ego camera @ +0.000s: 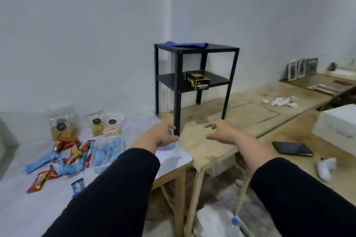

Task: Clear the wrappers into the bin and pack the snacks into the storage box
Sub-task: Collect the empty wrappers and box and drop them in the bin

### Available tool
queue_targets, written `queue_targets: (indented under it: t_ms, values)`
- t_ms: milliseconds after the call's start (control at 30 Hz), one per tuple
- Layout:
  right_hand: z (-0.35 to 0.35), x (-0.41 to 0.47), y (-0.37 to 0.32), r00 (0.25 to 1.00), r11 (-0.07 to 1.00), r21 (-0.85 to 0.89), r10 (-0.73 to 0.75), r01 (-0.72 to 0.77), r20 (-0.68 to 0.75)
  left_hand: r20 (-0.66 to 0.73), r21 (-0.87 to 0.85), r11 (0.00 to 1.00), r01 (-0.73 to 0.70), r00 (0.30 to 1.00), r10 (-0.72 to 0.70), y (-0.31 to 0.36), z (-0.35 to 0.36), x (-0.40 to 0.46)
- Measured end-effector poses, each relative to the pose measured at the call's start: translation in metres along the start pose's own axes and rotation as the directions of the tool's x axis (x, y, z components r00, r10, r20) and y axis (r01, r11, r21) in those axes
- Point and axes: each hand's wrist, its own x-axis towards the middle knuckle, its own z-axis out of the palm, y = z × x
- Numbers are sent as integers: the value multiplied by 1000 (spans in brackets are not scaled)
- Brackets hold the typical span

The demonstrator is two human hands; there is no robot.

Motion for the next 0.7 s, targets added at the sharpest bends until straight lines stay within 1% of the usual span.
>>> queue_targets:
  t_ms: [67, 133, 233, 300, 333, 400, 500, 533, 600, 700]
  values:
    - [-27, 20, 11, 998, 1000, 7, 13, -12, -54, -89, -6, 996, -92, 992, 91, 22, -17, 33]
    - [-52, 40, 17, 995, 1000, 28, 17, -14, -96, -206, 22, 982, -188, 960, 188, 42, -38, 64]
    - [-83, 71, 21, 987, 999, 41, 0, 6, -161, -382, 83, 947, -310, 868, 318, 72, -73, 104]
    - [-101, 92, 21, 982, 994, 95, -30, 49, -186, -475, 125, 925, -359, 797, 374, 93, -93, 126]
    - [-108, 102, 21, 980, 989, 127, -44, 70, -194, -507, 156, 917, -366, 767, 392, 103, -102, 137]
    - [-118, 124, 19, 974, 982, 153, -80, 114, -211, -551, 210, 913, -349, 729, 405, 119, -116, 159]
    - [-123, 160, 18, 962, 968, 161, -155, 194, -226, -594, 254, 914, -317, 694, 406, 142, -127, 194]
    - [-121, 173, 19, 956, 963, 153, -182, 220, -228, -597, 251, 917, -310, 697, 399, 149, -130, 205]
    - [-115, 198, 21, 944, 957, 121, -232, 265, -235, -585, 249, 929, -272, 722, 369, 162, -132, 227]
    - [-109, 235, 22, 936, 956, 65, -264, 285, -234, -577, 323, 931, -169, 745, 336, 181, -137, 257]
